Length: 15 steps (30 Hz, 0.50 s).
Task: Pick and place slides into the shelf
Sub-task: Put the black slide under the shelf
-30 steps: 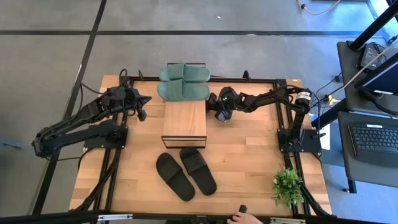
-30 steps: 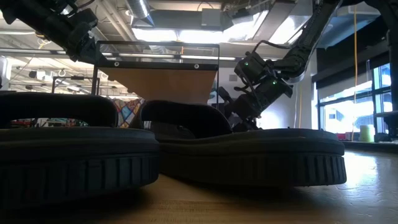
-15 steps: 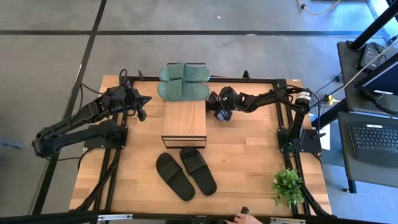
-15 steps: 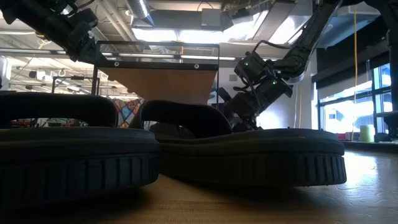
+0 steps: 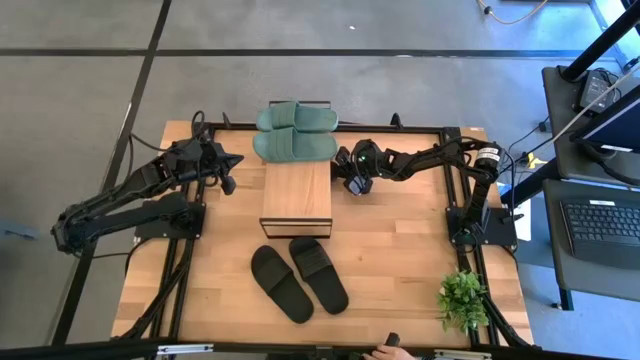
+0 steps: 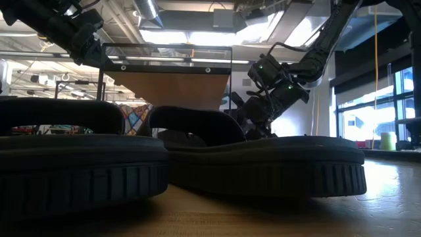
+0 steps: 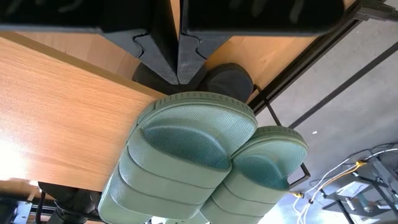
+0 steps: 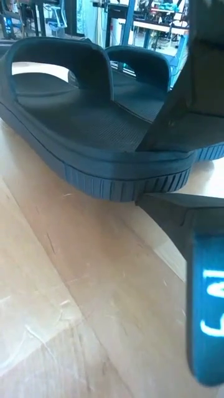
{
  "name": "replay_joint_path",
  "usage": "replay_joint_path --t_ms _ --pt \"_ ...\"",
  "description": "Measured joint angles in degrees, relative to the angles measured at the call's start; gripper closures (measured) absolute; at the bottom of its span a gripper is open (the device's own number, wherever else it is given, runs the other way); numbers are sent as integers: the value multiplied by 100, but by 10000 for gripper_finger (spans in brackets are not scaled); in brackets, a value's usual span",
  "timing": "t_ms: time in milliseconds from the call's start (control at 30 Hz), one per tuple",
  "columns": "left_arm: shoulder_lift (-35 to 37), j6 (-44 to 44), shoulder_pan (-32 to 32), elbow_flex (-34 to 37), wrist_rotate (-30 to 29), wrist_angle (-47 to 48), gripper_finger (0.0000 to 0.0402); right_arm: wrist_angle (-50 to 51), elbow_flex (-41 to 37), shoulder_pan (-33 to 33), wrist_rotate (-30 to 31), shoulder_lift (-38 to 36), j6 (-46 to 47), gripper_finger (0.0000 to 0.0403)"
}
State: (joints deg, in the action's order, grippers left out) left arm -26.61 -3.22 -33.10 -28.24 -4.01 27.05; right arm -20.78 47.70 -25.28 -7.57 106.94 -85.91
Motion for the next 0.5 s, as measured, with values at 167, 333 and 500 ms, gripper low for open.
replay_joint_path --t_ms 167,333,500 --pt "0 6 0 1 0 0 401 -8 0 41 2 0 9 304" --pt "1 7 1 1 0 2 401 -15 0 97 7 0 18 304" --pt "2 9 0 1 0 4 401 -17 0 116 10 0 32 304"
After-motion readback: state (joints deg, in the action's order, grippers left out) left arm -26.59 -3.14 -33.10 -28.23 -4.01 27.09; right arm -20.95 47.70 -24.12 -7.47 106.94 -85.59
